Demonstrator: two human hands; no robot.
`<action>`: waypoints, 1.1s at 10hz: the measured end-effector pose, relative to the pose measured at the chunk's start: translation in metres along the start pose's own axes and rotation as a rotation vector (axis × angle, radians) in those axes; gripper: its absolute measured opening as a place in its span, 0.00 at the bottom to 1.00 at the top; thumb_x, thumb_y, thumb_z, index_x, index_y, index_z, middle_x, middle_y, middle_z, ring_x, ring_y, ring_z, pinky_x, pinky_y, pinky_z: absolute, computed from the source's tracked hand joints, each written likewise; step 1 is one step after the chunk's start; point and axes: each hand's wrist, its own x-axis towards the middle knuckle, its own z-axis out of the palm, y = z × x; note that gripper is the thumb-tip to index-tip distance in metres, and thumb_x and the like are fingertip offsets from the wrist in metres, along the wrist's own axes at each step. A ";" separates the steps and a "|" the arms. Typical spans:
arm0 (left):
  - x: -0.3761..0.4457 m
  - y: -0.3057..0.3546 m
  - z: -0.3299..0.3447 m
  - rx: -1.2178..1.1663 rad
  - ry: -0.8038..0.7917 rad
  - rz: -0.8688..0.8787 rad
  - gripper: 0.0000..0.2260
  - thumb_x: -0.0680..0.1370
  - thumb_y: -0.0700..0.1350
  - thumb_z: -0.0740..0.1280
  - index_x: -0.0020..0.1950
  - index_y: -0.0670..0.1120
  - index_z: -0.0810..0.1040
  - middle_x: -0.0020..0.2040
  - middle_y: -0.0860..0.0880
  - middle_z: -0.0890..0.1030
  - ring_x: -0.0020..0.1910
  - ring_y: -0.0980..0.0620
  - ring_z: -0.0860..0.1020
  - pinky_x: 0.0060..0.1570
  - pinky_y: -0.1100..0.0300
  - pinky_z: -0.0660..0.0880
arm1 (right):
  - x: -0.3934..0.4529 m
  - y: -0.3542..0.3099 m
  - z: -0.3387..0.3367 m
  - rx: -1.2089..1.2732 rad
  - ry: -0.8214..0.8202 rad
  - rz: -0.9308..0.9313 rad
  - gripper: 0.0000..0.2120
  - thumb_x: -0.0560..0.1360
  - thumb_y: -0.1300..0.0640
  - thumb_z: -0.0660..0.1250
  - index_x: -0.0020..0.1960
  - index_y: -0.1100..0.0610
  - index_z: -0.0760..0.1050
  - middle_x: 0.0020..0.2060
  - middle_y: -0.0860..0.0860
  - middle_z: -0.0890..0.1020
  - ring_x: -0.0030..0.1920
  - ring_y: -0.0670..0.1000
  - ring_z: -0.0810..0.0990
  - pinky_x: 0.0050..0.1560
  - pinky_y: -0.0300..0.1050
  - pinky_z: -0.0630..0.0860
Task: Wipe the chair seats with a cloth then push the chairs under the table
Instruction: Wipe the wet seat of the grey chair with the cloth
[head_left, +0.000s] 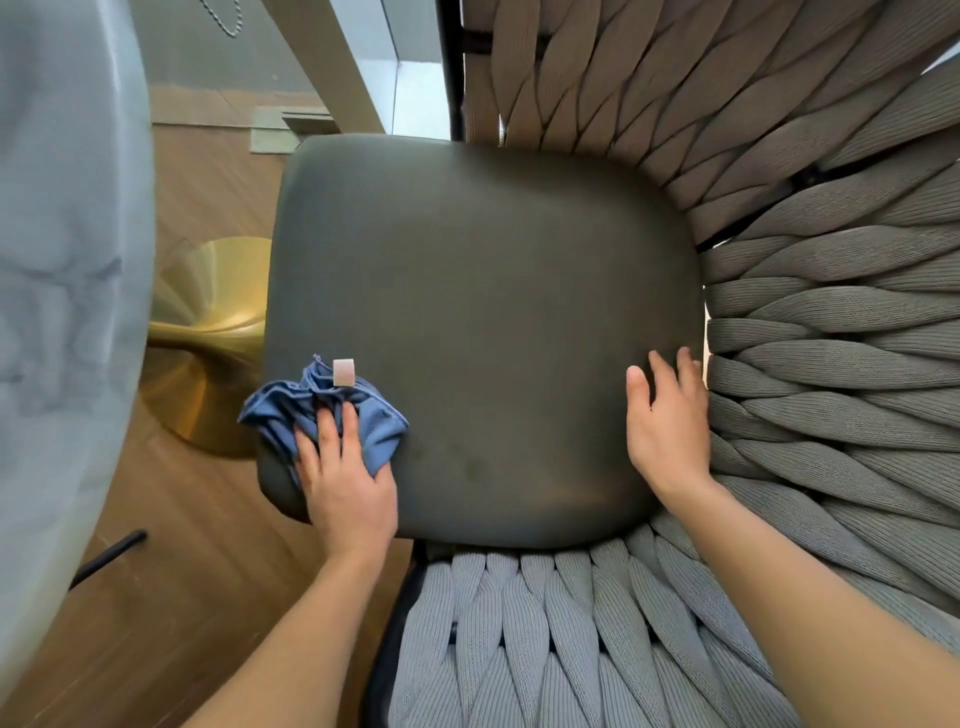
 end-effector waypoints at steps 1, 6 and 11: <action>-0.011 0.027 0.006 -0.074 -0.029 -0.127 0.31 0.76 0.43 0.66 0.77 0.44 0.60 0.78 0.43 0.59 0.76 0.34 0.54 0.75 0.42 0.51 | 0.000 -0.001 0.002 0.012 0.012 0.009 0.26 0.82 0.44 0.52 0.75 0.57 0.64 0.78 0.55 0.55 0.78 0.54 0.49 0.77 0.51 0.49; 0.018 -0.019 0.004 0.156 -0.050 0.664 0.28 0.69 0.49 0.59 0.70 0.47 0.73 0.71 0.44 0.73 0.74 0.39 0.60 0.72 0.41 0.56 | 0.002 0.001 -0.005 0.017 -0.039 0.000 0.26 0.82 0.44 0.51 0.75 0.56 0.63 0.78 0.54 0.55 0.78 0.53 0.49 0.76 0.49 0.48; -0.017 0.065 0.023 0.008 -0.121 0.337 0.29 0.73 0.52 0.56 0.75 0.49 0.67 0.77 0.46 0.63 0.76 0.32 0.55 0.72 0.34 0.50 | 0.002 0.001 0.005 0.043 0.025 0.012 0.25 0.82 0.45 0.52 0.74 0.56 0.65 0.78 0.55 0.56 0.78 0.54 0.49 0.76 0.48 0.47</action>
